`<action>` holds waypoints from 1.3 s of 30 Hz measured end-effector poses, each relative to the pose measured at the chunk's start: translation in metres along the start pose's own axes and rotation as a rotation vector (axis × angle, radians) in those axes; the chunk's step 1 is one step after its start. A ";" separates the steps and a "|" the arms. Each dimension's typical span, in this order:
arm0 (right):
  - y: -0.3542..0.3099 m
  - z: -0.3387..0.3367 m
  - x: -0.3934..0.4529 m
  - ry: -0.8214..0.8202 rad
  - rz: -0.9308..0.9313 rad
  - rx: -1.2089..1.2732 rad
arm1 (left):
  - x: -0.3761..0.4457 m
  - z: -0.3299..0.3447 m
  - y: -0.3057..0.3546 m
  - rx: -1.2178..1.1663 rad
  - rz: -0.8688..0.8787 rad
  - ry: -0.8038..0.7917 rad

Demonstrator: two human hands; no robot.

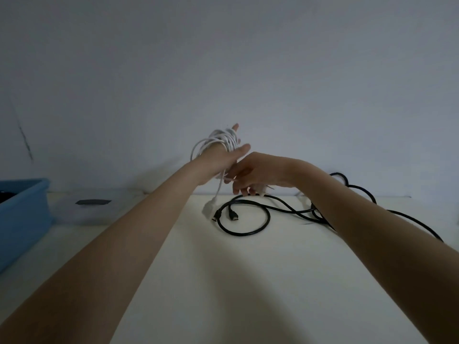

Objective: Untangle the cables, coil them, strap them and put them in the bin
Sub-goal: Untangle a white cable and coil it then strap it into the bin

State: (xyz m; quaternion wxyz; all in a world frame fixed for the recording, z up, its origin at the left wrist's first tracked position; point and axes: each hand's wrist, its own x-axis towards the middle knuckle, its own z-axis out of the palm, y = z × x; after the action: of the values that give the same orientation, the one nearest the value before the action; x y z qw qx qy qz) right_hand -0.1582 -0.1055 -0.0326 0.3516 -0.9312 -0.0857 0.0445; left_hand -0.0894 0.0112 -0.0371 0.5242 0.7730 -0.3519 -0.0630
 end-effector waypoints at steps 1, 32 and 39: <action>0.000 -0.001 0.000 0.010 -0.016 -0.062 | -0.003 -0.001 -0.001 0.041 -0.051 -0.049; 0.026 0.006 -0.001 -0.592 -0.562 1.372 | -0.024 0.006 0.027 -0.794 -0.012 -0.907; 0.040 -0.020 -0.008 -0.177 -0.271 0.634 | -0.019 -0.014 -0.017 -0.524 -0.155 -0.662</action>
State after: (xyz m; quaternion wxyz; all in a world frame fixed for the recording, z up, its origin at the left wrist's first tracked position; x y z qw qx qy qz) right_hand -0.1586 -0.1494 -0.0442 0.6171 -0.7484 -0.2206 0.1020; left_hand -0.0890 0.0367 -0.0505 0.5552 0.5761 -0.4140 -0.4342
